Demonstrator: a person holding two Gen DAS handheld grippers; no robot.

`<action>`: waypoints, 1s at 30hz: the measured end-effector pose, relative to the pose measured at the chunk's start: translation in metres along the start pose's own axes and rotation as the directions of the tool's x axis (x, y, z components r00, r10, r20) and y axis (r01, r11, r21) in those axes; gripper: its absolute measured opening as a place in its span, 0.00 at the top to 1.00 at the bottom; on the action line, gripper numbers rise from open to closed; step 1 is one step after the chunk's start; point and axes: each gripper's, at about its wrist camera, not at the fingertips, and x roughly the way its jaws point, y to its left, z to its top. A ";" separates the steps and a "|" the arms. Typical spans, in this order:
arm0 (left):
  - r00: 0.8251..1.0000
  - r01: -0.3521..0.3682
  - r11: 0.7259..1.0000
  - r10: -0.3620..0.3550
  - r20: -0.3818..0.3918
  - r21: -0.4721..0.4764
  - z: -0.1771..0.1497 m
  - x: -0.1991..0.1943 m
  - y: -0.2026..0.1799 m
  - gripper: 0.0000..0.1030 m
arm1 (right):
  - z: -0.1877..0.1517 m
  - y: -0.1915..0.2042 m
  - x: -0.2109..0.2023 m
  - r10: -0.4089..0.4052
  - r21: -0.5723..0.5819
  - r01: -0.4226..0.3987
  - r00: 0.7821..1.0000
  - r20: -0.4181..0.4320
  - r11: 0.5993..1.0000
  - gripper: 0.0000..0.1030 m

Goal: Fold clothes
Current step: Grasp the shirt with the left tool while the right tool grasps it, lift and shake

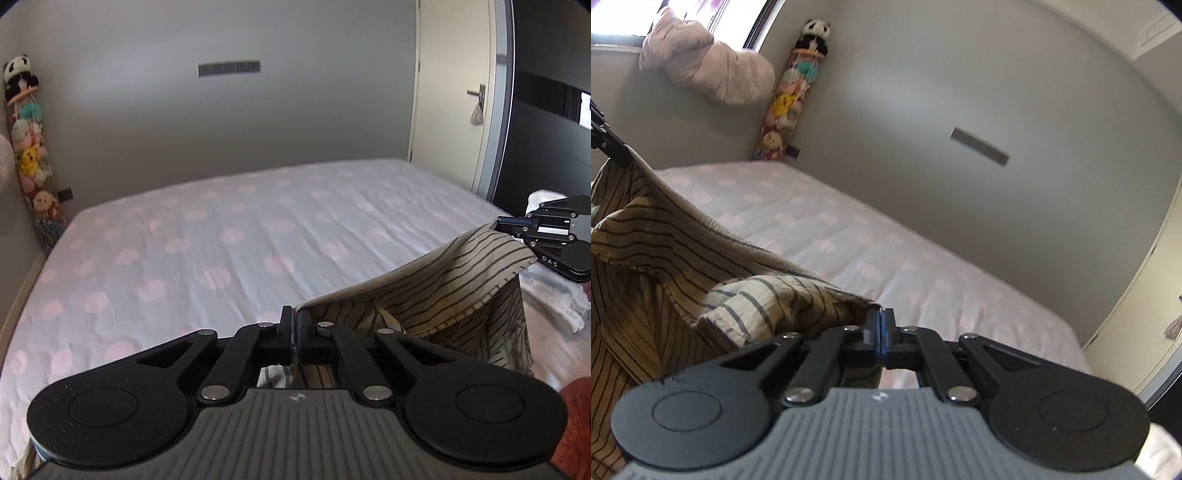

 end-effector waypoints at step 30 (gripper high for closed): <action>0.705 -0.096 0.990 -0.002 0.709 0.099 0.132 -0.323 -0.139 1.00 | 0.184 -0.080 -0.343 -0.315 0.084 0.336 0.726 0.612 0.938 0.99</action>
